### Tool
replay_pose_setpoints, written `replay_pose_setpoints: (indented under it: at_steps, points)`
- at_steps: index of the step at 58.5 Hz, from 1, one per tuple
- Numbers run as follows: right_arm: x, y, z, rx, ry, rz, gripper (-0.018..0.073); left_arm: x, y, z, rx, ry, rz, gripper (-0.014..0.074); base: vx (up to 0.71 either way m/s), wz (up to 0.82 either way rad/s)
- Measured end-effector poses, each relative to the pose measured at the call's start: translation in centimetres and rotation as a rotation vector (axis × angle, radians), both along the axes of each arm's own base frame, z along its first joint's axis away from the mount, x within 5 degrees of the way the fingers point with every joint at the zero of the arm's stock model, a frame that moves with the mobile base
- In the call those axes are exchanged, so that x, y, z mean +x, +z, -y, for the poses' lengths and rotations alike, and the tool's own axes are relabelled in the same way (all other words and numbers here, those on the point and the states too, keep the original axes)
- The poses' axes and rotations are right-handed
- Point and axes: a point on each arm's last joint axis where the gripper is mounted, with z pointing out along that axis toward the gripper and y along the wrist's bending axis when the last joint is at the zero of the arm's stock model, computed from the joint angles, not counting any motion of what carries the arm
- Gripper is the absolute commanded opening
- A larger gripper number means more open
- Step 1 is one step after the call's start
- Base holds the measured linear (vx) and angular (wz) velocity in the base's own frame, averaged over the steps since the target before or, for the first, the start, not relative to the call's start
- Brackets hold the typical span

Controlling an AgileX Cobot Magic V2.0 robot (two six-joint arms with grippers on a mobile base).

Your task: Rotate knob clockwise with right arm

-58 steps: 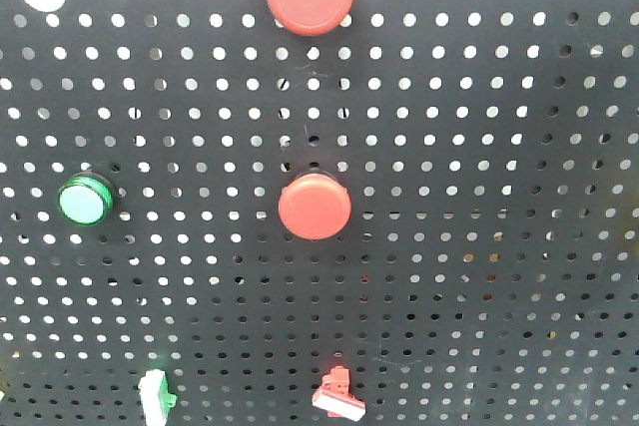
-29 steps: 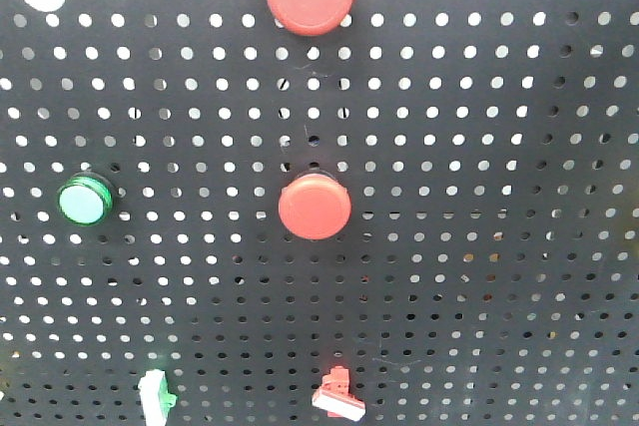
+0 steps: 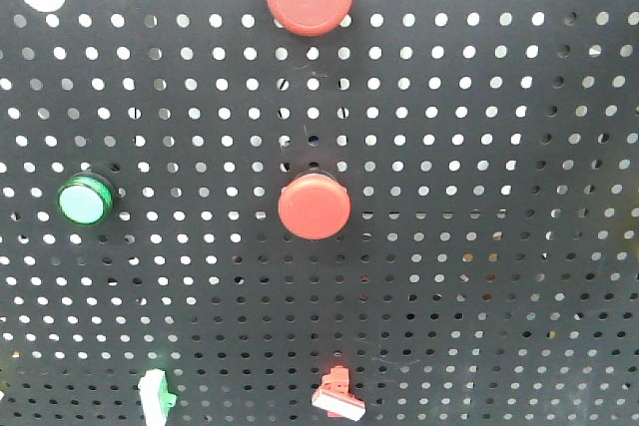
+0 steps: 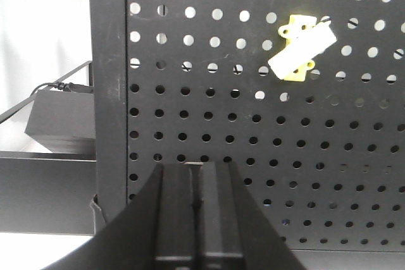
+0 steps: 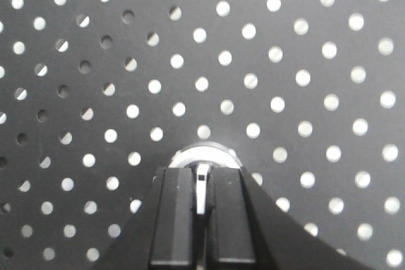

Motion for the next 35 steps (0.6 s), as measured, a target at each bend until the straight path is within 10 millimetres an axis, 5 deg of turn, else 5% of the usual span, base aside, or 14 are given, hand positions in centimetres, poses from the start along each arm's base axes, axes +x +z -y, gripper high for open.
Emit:
replay_pose_setpoints:
  at_steps: [19,34,35]
  points:
    - [-0.07,0.02,0.12,0.316,0.032,-0.099,-0.001,0.0,0.0,0.0,0.0,0.0,0.0,-0.0006,0.0,0.0]
    - [-0.1,0.1,0.06,0.963,0.142,-0.286,-0.001,0.0,0.0,0.0,0.0,0.0,0.0,-0.0006,0.0,0.0]
    - [-0.09,0.12,0.06,1.154,0.173,-0.34,-0.001,0.0,0.0,0.0,0.0,0.0,0.0,-0.0006,0.0,0.0]
